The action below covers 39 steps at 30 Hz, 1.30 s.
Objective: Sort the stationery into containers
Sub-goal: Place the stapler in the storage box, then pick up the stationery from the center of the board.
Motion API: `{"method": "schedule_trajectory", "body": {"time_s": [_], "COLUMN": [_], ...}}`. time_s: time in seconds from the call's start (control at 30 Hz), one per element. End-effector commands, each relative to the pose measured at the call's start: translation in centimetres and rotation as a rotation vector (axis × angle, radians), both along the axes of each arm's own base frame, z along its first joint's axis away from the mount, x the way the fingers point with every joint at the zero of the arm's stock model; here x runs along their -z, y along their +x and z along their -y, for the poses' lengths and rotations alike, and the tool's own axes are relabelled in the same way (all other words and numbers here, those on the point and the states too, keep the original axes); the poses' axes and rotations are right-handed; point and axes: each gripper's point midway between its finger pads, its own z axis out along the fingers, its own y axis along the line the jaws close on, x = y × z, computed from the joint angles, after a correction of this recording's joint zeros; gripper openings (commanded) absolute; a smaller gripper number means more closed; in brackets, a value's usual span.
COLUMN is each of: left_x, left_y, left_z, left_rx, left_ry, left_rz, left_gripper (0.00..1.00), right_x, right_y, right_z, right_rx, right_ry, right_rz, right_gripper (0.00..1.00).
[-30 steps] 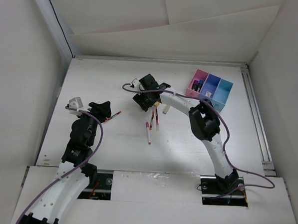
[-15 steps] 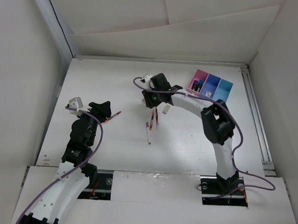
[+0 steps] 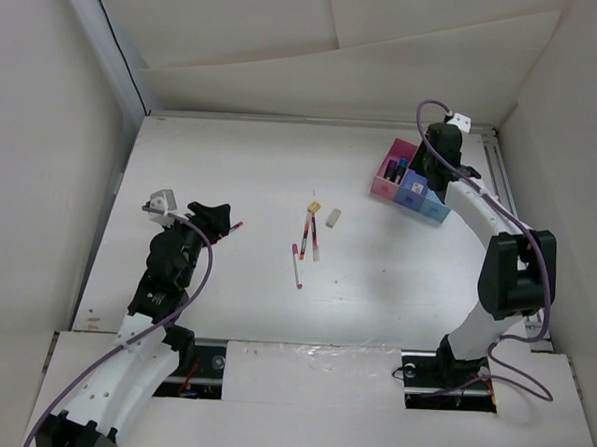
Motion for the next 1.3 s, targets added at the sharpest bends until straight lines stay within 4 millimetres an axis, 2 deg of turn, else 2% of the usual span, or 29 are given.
{"method": "schedule_trajectory", "body": {"time_s": [0.0, 0.1, 0.17, 0.23, 0.27, 0.37, 0.47, 0.53, 0.6, 0.63, 0.67, 0.7, 0.73, 0.77, 0.8, 0.83, 0.87, 0.93, 0.97, 1.03, 1.07, 1.1, 1.17, 1.2, 1.27], "left_x": [-3.2, -3.2, -3.2, -3.2, -3.2, -2.9, -2.9, -2.9, -2.9, -2.9, -2.9, -2.9, -2.9, -2.9, -2.9, -2.9, -2.9, -2.9, -2.9, -2.9, -2.9, -2.9, -2.9, -2.9, -2.9], "left_y": [0.2, 0.2, 0.2, 0.2, 0.2, 0.3, 0.3, 0.3, 0.3, 0.3, 0.3, 0.3, 0.3, 0.3, 0.3, 0.3, 0.3, 0.3, 0.3, 0.3, 0.3, 0.3, 0.3, 0.3, 0.3], "left_z": [0.8, 0.8, 0.8, 0.8, 0.8, 0.9, 0.9, 0.9, 0.9, 0.9, 0.9, 0.9, 0.9, 0.9, 0.9, 0.9, 0.7, 0.7, 0.7, 0.7, 0.7, 0.7, 0.7, 0.7, 0.7], "left_rx": [0.044, 0.044, 0.044, 0.044, 0.044, 0.044, 0.044, 0.044, 0.044, 0.044, 0.044, 0.044, 0.044, 0.044, 0.044, 0.044, 0.035, 0.035, 0.035, 0.035, 0.035, 0.035, 0.035, 0.035, 0.035], "left_ry": [-0.015, -0.015, -0.015, -0.015, -0.015, -0.013, -0.013, -0.013, -0.013, -0.013, -0.013, -0.013, -0.013, -0.013, -0.013, -0.013, -0.013, -0.013, -0.013, -0.013, -0.013, -0.013, -0.013, -0.013, -0.013], "left_rz": [0.089, 0.089, 0.089, 0.089, 0.089, 0.081, 0.081, 0.081, 0.081, 0.081, 0.081, 0.081, 0.081, 0.081, 0.081, 0.081, 0.081, 0.081, 0.081, 0.081, 0.081, 0.081, 0.081, 0.081, 0.081], "left_gripper": [0.57, 0.58, 0.58, 0.58, 0.58, 0.58, 0.58, 0.58, 0.58, 0.58, 0.58, 0.58, 0.58, 0.58, 0.58, 0.58, 0.58, 0.58, 0.58, 0.58, 0.58, 0.58, 0.58, 0.58, 0.58], "right_x": [0.0, 2.0, 2.6, 3.1, 3.6, 2.7, 1.7, 0.2, -1.1, -1.8, -1.6, -2.0, -2.2, -1.5, -0.7, 0.5, 1.2, 2.1, 3.7, 4.6, 5.4, 5.9, 6.8, 7.7, 9.1], "right_y": [-0.1, 0.2, 0.3, 0.3, 0.4, 0.6, 0.4, 0.2, -0.3, -0.3, -0.7, -1.0, -1.1, -1.4, -2.3, -2.3, -3.2, -3.5, -3.6, -4.5, -4.5, -4.8, -5.5, -5.3, -5.8], "right_z": [2.9, 3.8, 4.3, 4.3, 4.3, 4.2, 4.4, 4.2, 2.1, 1.1, -1.2, -2.8, -4.6, -6.5, -10.2, -12.2, -15.3, -18.2, -19.4, -22.3, -23.4, -24.0, -25.5, -25.7, -26.5], "right_rx": [0.15, 0.17, 0.186, 0.186, 0.191, 0.191, 0.193, 0.193, 0.144, 0.119, 0.065, 0.025, -0.029, -0.076, -0.173, -0.223, -0.286, -0.337, -0.358, -0.426, -0.44, -0.458, -0.479, -0.474, -0.483], "right_ry": [0.033, 0.038, 0.043, 0.041, 0.046, 0.05, 0.042, 0.044, 0.044, 0.042, 0.033, 0.043, 0.042, 0.046, 0.048, 0.04, 0.037, 0.032, 0.02, 0.024, 0.03, 0.029, 0.04, 0.042, 0.057], "right_rz": [0.036, -0.003, -0.015, -0.025, -0.032, -0.014, 0.006, 0.037, 0.066, 0.085, 0.082, 0.09, 0.096, 0.079, 0.057, 0.032, 0.018, 0.004, -0.025, -0.048, -0.068, -0.085, -0.114, -0.129, -0.159], "right_gripper": [0.19, 0.24, 0.33, 0.45, 0.57, 0.77, 0.84, 0.84, 0.8, 0.7, 0.6, 0.48, 0.24, 0.15, 0.1, 0.07, 0.07, 0.1, 0.17, 0.27, 0.33, 0.44, 0.55, 0.63, 0.67]}}
